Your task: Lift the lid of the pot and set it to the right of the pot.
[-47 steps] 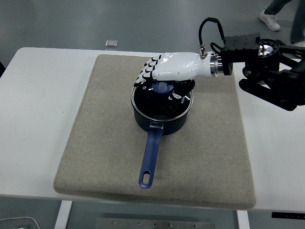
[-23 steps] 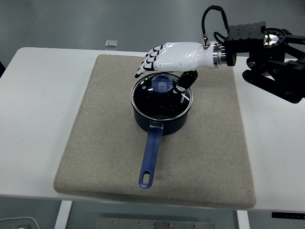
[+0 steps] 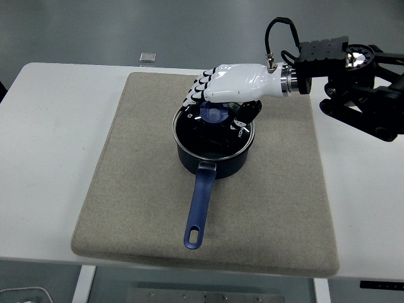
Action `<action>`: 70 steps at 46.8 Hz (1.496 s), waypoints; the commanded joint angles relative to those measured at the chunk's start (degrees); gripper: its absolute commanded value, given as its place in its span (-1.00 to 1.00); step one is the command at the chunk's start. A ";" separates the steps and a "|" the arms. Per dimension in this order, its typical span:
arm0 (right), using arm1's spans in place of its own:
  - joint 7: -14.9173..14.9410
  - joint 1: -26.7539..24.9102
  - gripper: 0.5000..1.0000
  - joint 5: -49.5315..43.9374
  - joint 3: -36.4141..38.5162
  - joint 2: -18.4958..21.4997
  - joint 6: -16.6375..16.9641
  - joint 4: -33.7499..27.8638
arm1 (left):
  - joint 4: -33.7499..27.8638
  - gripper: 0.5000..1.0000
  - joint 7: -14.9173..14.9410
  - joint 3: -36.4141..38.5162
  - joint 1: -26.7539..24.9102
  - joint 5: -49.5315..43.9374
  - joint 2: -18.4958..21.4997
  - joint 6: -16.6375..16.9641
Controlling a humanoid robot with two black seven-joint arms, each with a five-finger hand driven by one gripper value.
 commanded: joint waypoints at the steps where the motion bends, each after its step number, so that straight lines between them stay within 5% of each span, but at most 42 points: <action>1: 0.00 0.07 0.60 -0.28 -0.09 0.02 -0.74 -0.07 | 0.00 1.00 0.00 0.04 0.00 0.00 0.00 -0.01; 70: 0.00 -0.72 0.60 -0.64 -0.88 0.64 -2.76 -1.92 | 0.00 1.00 0.00 0.04 0.00 0.00 0.00 -0.01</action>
